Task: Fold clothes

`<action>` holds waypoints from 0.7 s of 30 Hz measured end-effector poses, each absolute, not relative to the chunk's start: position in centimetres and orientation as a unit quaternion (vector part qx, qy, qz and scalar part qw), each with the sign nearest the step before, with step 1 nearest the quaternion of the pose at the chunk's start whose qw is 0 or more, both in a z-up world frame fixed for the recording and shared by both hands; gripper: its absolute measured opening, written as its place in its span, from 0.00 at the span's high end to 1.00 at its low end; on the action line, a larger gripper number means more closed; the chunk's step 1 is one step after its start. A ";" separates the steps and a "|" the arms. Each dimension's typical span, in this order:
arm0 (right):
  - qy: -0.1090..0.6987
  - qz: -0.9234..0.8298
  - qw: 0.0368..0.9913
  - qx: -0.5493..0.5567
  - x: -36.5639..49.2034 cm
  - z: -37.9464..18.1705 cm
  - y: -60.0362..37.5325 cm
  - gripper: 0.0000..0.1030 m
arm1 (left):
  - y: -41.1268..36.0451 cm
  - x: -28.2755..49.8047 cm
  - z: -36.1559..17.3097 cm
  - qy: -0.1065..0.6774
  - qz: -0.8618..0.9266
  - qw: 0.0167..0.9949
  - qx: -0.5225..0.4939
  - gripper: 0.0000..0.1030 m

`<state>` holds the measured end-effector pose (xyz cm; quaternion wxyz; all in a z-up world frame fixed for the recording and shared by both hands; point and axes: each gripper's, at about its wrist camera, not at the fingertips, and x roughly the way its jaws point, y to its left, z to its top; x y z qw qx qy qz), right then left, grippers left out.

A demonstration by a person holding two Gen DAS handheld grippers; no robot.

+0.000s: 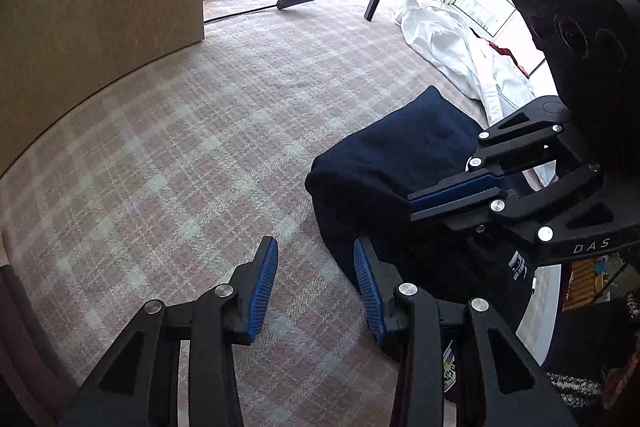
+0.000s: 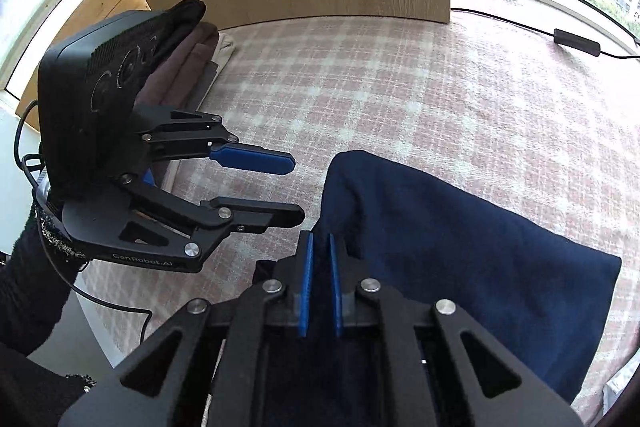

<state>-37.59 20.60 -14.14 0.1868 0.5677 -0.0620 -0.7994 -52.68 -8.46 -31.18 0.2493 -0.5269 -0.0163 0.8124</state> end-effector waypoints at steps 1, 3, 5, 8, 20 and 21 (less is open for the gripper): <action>-0.067 -0.799 0.189 0.567 -37.6 -14.0 20.8 0.92 | -8.1 -52.9 -31.3 -0.012 0.811 0.251 -0.528 0.63; -0.077 -0.798 0.194 0.565 -37.7 -13.9 20.8 0.92 | -7.3 -53.3 -31.6 0.000 0.810 0.248 -0.531 0.63; -0.078 -0.799 0.198 0.563 -37.9 -13.9 20.5 0.92 | -6.5 -53.8 -31.9 0.006 0.811 0.244 -0.532 0.63; -0.076 -0.797 0.208 0.563 -37.9 -14.0 19.9 0.92 | -6.5 -55.3 -32.3 -0.001 0.826 0.209 -0.523 0.63; -0.185 -0.770 0.278 0.543 -36.7 -14.2 22.0 0.80 | -13.8 -55.8 -31.4 -0.157 0.827 0.145 -0.521 0.58; -0.167 -0.779 0.260 0.545 -36.8 -14.2 22.5 0.80 | -14.0 -55.4 -31.0 -0.163 0.827 0.146 -0.518 0.58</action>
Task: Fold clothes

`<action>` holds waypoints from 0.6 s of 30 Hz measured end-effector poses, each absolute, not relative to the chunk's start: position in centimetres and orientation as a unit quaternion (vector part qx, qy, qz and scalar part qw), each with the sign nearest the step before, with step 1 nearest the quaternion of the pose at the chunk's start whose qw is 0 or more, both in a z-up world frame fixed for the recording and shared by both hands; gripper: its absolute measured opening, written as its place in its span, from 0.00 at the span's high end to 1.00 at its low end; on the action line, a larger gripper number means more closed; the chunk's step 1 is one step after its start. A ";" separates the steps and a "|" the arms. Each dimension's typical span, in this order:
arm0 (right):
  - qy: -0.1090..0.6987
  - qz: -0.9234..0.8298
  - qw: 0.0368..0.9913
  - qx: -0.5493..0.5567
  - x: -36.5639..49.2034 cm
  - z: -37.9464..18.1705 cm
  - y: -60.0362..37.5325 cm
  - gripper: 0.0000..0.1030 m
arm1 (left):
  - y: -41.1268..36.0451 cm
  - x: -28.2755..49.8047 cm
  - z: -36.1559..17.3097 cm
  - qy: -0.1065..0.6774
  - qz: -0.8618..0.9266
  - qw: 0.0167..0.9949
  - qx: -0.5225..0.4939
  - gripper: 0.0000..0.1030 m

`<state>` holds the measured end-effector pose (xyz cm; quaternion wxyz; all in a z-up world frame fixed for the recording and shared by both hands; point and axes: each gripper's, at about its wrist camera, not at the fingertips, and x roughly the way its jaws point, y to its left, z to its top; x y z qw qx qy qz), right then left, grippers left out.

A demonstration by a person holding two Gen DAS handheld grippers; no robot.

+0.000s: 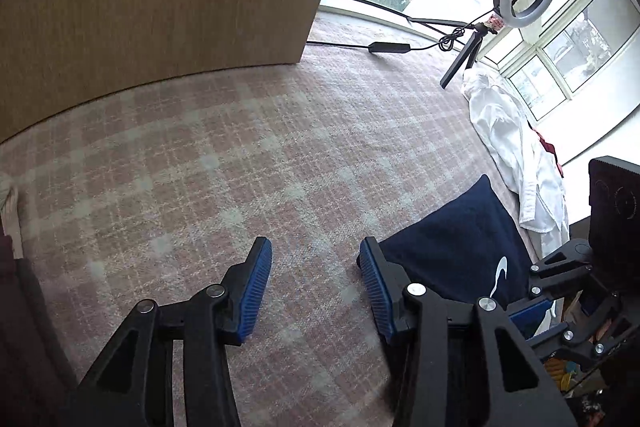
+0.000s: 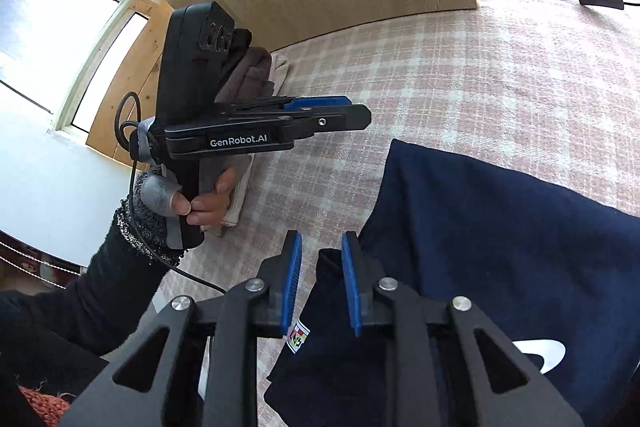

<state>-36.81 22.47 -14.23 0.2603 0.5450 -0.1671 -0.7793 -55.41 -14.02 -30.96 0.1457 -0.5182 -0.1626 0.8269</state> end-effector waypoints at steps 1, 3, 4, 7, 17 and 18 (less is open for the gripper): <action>-0.150 -0.788 0.242 0.546 -36.9 -14.2 22.9 0.80 | -13.9 -55.0 -30.5 -0.161 0.828 0.152 -0.515 0.58; -0.117 -0.799 0.210 0.551 -37.5 -14.6 23.7 0.80 | -13.3 -54.1 -29.6 -0.150 0.829 0.165 -0.512 0.58; -0.102 -0.802 0.199 0.553 -37.9 -15.0 24.0 0.80 | -12.5 -53.7 -29.6 -0.138 0.828 0.174 -0.515 0.58; -0.070 -0.801 0.190 0.563 -39.5 -17.0 24.1 0.80 | -10.1 -52.7 -30.0 -0.112 0.816 0.199 -0.531 0.58; -0.066 -0.822 0.167 0.540 -40.2 -16.0 25.4 0.82 | -5.5 -51.4 -32.3 -0.107 0.778 0.241 -0.570 0.79; -0.062 -0.821 0.168 0.543 -40.3 -16.4 25.2 0.81 | -5.5 -51.5 -32.5 -0.113 0.777 0.241 -0.570 0.97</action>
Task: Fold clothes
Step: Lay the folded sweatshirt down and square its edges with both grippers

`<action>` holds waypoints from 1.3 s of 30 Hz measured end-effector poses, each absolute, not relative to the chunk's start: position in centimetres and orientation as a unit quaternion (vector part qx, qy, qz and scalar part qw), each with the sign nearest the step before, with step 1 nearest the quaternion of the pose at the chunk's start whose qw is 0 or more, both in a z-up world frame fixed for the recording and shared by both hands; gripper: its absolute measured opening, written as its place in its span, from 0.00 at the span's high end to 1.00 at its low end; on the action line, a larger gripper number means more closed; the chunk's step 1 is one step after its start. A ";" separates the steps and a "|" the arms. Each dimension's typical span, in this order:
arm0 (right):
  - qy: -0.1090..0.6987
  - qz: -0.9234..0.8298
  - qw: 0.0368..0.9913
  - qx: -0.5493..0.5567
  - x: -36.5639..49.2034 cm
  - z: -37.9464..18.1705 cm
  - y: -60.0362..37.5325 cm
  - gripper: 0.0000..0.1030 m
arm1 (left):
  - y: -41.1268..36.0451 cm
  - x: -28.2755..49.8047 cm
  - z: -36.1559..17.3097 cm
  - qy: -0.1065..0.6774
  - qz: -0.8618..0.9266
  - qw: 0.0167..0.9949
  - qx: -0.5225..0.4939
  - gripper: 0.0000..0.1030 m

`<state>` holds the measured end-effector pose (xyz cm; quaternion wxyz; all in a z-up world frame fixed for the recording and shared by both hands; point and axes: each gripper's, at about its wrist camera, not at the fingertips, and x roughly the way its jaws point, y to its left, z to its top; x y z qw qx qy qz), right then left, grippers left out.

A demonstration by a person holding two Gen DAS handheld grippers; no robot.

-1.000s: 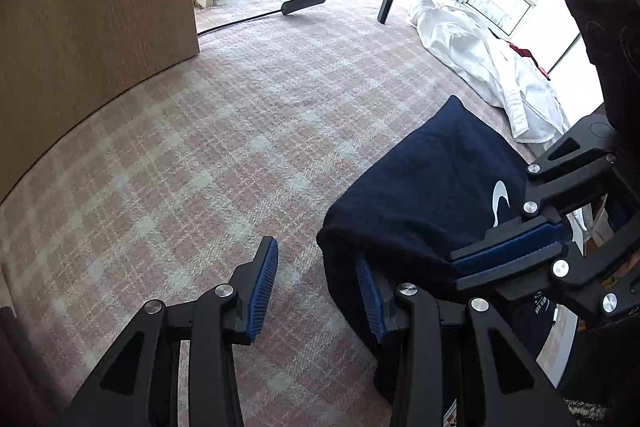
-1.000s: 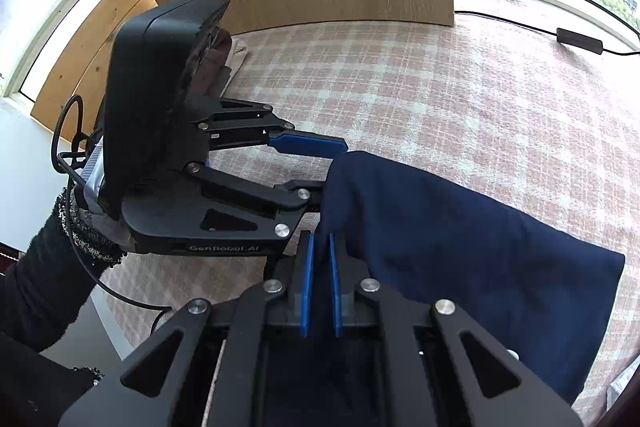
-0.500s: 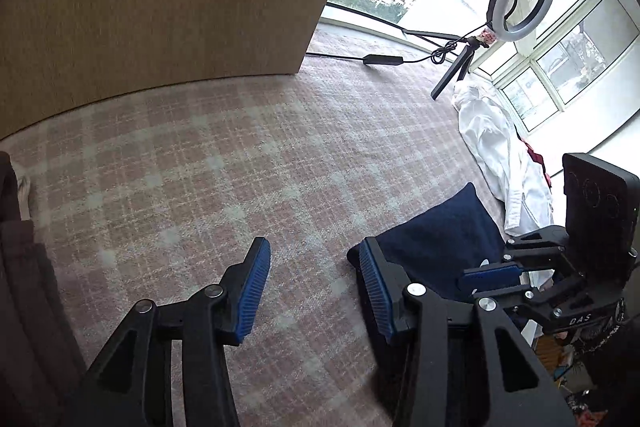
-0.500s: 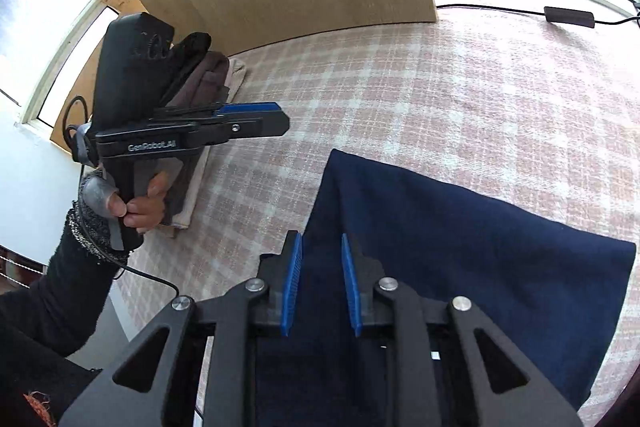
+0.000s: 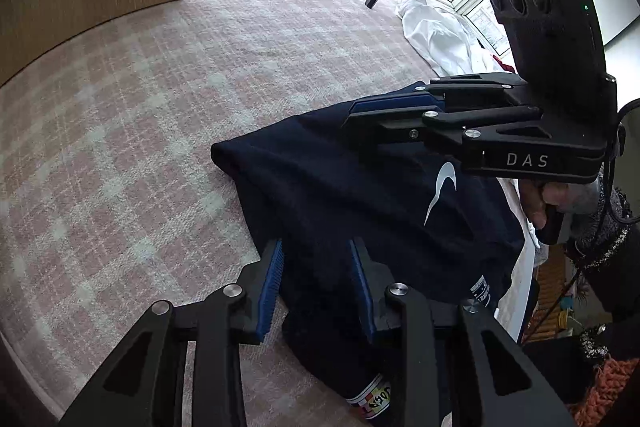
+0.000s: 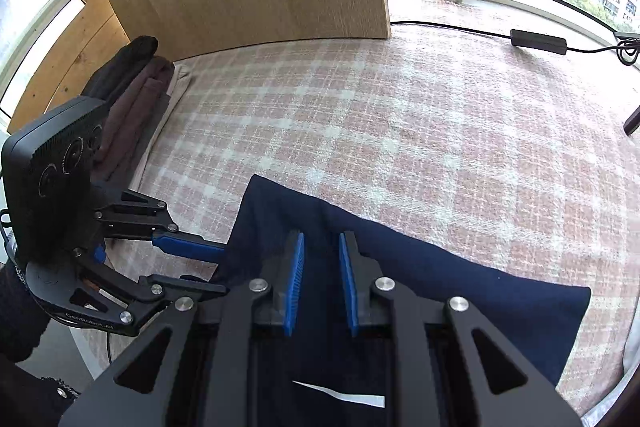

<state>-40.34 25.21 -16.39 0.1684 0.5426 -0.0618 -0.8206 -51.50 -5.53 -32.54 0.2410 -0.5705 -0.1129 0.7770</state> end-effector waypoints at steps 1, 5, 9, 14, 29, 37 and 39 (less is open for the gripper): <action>-0.058 -0.819 0.169 0.545 -40.5 -16.7 25.0 0.78 | -5.7 -51.5 -32.7 -0.118 0.777 0.242 -0.569 0.95; -0.034 -0.816 0.165 0.553 -40.9 -18.1 24.4 0.74 | -6.6 -50.1 -31.9 -0.115 0.790 0.234 -0.555 0.97; -0.046 -0.830 0.164 0.532 -40.8 -17.2 24.8 0.74 | -8.0 -48.9 -31.2 -0.107 0.797 0.202 -0.560 1.00; -0.068 -0.842 0.168 0.508 -40.3 -15.1 25.6 0.72 | -7.2 -50.3 -29.0 -0.107 0.810 0.205 -0.539 0.84; -0.130 -0.842 0.104 0.513 -29.8 -12.5 34.3 0.64 | -5.9 -41.6 -23.3 -0.106 0.812 0.181 -0.544 0.61; -0.148 -0.827 0.075 0.537 -17.8 -15.2 34.0 0.64 | -0.1 -36.0 -27.0 -0.126 0.772 0.176 -0.598 0.61; -0.151 -0.826 0.071 0.538 -16.7 -15.8 34.0 0.64 | -0.1 -36.0 -27.6 -0.135 0.773 0.162 -0.599 0.64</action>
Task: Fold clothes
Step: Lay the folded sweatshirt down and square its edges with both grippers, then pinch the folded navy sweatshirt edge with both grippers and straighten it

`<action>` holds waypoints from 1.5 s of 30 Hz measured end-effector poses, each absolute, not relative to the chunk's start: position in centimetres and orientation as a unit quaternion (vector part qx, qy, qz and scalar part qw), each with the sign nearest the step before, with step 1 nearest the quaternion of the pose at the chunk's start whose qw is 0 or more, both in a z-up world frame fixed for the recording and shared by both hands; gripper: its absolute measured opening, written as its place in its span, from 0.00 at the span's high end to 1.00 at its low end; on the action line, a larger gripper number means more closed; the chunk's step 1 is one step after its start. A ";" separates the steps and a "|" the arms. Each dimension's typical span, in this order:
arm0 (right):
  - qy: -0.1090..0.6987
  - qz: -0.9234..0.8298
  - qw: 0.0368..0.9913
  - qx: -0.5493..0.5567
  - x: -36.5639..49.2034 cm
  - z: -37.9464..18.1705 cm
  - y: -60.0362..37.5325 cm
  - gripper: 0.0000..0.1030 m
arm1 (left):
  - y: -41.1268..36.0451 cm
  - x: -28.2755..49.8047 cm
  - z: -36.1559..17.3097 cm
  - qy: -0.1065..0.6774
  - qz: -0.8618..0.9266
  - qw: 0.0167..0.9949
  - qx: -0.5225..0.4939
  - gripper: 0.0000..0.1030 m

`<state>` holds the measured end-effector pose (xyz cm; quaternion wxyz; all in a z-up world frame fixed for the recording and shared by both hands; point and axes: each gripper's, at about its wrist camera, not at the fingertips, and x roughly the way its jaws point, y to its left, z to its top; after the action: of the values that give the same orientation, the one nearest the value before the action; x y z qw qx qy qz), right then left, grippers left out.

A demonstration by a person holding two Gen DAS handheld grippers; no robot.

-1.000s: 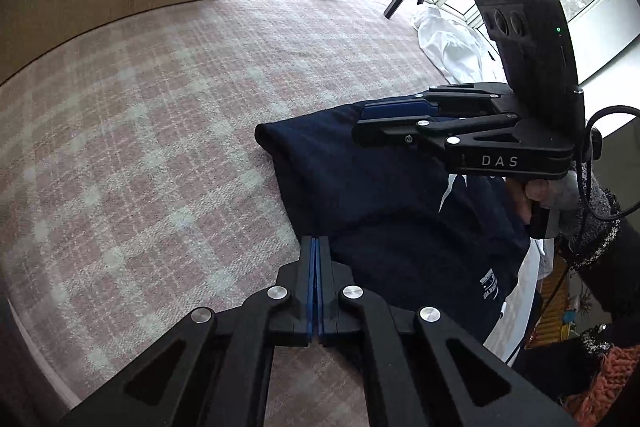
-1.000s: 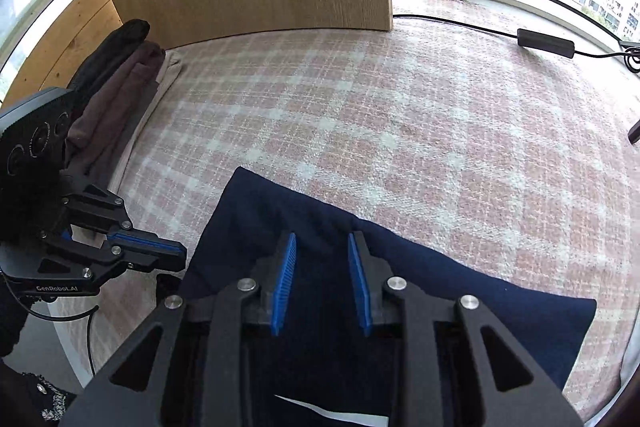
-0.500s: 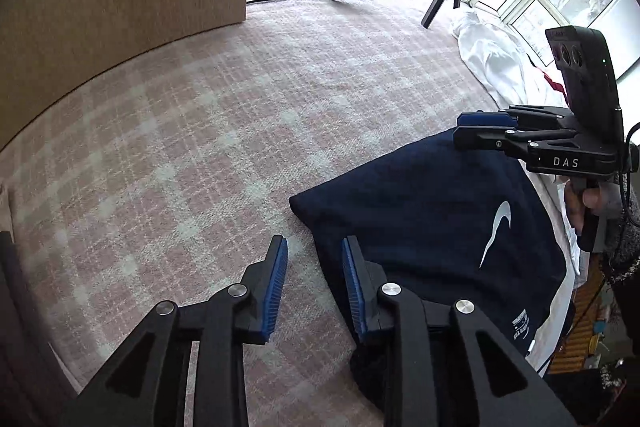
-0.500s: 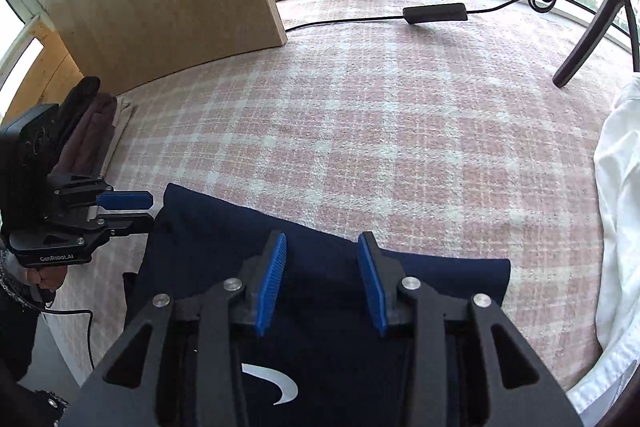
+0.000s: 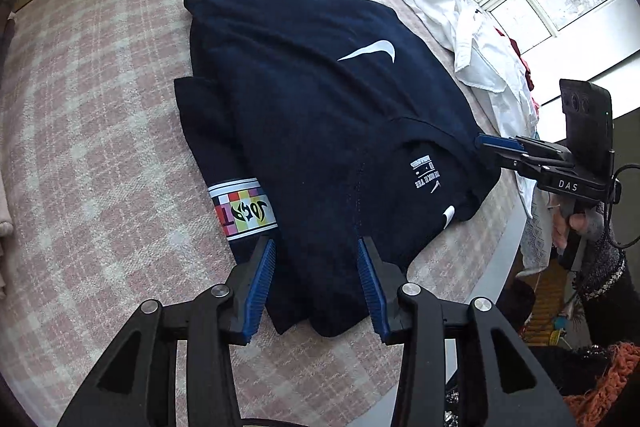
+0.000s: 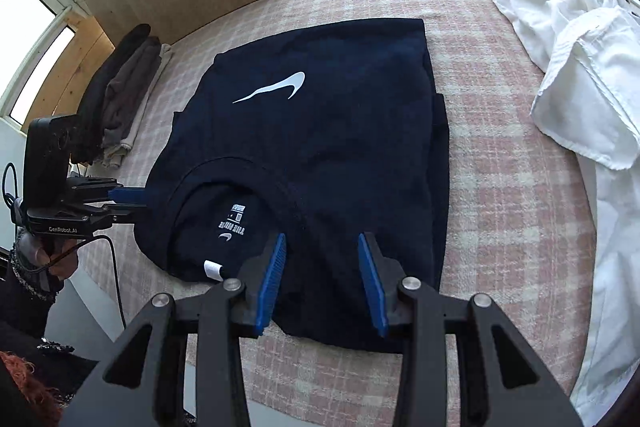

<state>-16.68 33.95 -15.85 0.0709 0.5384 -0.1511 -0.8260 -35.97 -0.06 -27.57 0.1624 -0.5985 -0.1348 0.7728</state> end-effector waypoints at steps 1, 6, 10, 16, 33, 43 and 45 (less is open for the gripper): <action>-0.148 -0.826 0.073 0.539 -16.3 -16.1 33.8 0.62 | -0.2 -36.0 -27.7 -0.139 0.774 0.157 -0.598 0.72; -0.136 -0.819 0.091 0.550 -16.4 -17.5 33.2 0.55 | 0.0 -35.3 -27.1 -0.139 0.780 0.155 -0.590 0.96; -0.112 -0.811 0.118 0.561 -16.3 -17.3 32.6 0.46 | -0.4 -33.3 -27.1 -0.133 0.777 0.121 -0.603 0.94; -0.112 -0.842 0.140 0.509 -17.7 -13.9 33.6 0.47 | -0.3 -35.4 -22.7 -0.125 0.815 0.080 -0.561 0.66; -0.104 -0.860 0.123 0.484 -26.9 -14.7 38.0 0.48 | -1.4 -38.0 -21.5 -0.135 0.826 0.045 -0.545 0.72; -0.038 -0.855 0.158 0.493 -36.9 -18.3 34.8 0.51 | 2.7 -48.8 -24.3 -0.110 0.832 0.048 -0.542 0.70; -0.043 -0.856 0.148 0.493 -36.8 -17.9 35.9 0.53 | 1.6 -48.9 -24.8 -0.116 0.827 0.037 -0.549 0.73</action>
<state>-36.80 35.88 -17.94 0.1477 0.4927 -0.0431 -0.8565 -48.88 1.62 -24.79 0.0367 -0.5494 -0.1160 0.8266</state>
